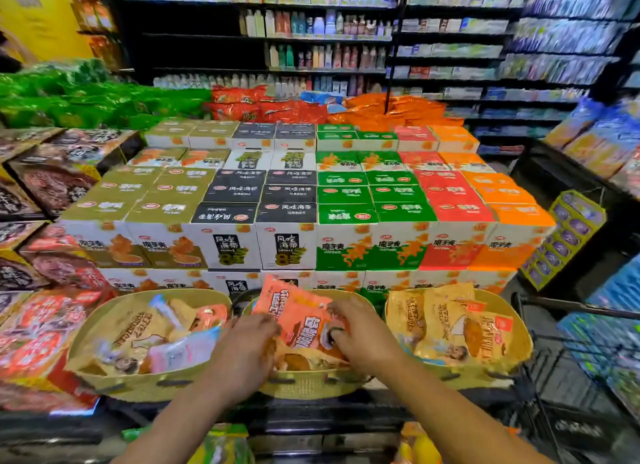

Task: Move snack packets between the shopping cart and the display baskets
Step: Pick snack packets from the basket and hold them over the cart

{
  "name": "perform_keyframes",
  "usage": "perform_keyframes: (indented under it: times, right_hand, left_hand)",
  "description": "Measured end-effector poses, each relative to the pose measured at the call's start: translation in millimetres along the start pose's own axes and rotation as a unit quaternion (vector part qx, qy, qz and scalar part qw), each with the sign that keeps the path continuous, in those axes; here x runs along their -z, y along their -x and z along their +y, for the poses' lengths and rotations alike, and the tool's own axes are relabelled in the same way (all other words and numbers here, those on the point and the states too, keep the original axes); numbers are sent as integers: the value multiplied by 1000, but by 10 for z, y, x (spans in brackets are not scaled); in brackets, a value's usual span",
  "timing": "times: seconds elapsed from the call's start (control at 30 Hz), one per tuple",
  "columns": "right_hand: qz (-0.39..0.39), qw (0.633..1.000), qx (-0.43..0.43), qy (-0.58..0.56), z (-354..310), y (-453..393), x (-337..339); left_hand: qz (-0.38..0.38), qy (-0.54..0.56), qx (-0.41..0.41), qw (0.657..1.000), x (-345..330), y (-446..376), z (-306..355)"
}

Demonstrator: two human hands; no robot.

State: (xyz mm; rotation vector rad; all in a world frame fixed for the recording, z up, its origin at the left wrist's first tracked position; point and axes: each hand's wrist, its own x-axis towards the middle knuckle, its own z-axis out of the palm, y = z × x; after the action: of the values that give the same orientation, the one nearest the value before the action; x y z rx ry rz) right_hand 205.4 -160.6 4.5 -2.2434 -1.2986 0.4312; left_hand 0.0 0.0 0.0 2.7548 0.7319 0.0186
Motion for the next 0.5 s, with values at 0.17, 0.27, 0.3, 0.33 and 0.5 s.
perform_keyframes:
  times: [0.17, 0.27, 0.3, 0.33, 0.5]
  right_hand:
    - [-28, 995, -15, 99, 13, -473, -78]
    - [-32, 992, -13, 119, 11, -561, -148]
    - [-26, 992, -17, 122, 20, -591, -175]
    - [-17, 992, -24, 125, 33, -620, -194]
    - [-11, 997, -9, 75, 199, -580, -365]
  left_hand:
    - [-28, -139, -43, 989, -20, -248, -69]
    - [-33, -137, -59, 988, -41, -315, -210]
    - [-39, -107, -56, 992, -39, -329, -266]
    - [-45, -62, -55, 996, -31, -344, -323]
    - [-85, 82, 4, 993, -49, -383, -572]
